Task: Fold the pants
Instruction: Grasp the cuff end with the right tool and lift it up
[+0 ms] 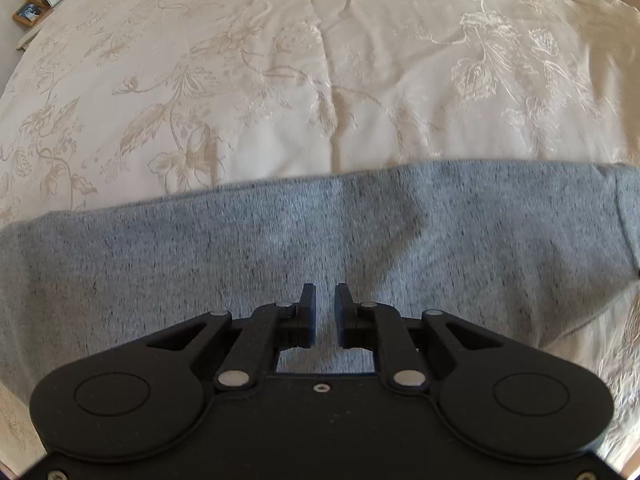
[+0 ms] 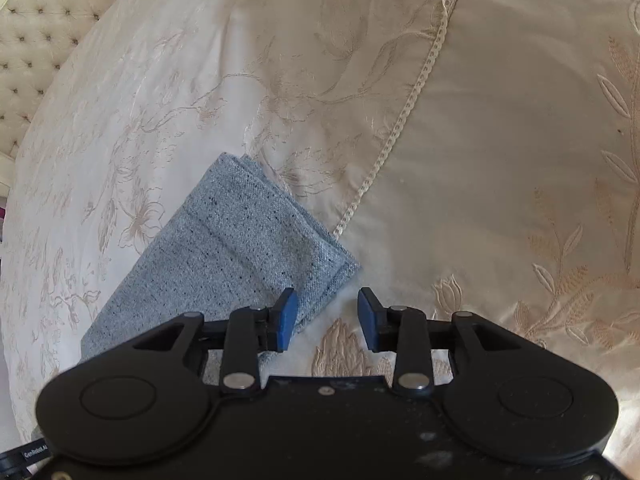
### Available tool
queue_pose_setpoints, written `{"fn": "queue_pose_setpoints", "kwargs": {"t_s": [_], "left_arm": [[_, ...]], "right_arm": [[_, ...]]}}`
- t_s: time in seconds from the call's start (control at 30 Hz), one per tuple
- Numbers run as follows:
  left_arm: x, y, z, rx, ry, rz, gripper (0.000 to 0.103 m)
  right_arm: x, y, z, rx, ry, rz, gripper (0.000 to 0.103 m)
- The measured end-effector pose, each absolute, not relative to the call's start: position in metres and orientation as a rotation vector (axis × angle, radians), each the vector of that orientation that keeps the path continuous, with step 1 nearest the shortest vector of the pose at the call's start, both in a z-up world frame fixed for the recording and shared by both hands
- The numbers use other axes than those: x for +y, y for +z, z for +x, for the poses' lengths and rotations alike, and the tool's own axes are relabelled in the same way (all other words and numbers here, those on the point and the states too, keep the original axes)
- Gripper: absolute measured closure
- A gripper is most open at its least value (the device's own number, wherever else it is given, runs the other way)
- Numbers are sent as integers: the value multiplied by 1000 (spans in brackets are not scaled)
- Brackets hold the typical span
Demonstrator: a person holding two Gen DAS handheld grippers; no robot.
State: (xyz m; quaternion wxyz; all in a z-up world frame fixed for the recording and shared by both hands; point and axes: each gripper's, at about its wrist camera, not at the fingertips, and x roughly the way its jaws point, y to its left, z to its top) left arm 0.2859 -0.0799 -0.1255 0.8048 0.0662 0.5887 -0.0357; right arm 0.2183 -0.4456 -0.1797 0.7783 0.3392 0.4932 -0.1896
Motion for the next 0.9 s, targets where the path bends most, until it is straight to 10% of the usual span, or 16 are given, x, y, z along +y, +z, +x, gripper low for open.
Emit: {"fn": "queue_pose_setpoints", "kwargs": {"t_s": [0.47, 0.6, 0.9], "left_arm": [[-83, -125, 274, 1289, -88, 132, 83], [-92, -128, 283, 1303, -99, 126, 83], [-114, -146, 316, 1297, -103, 178, 83]], "right_arm": [[-469, -201, 233, 955, -271, 850, 63], [-474, -202, 224, 932, -250, 885, 88], [-463, -167, 236, 883, -184, 836, 89]]}}
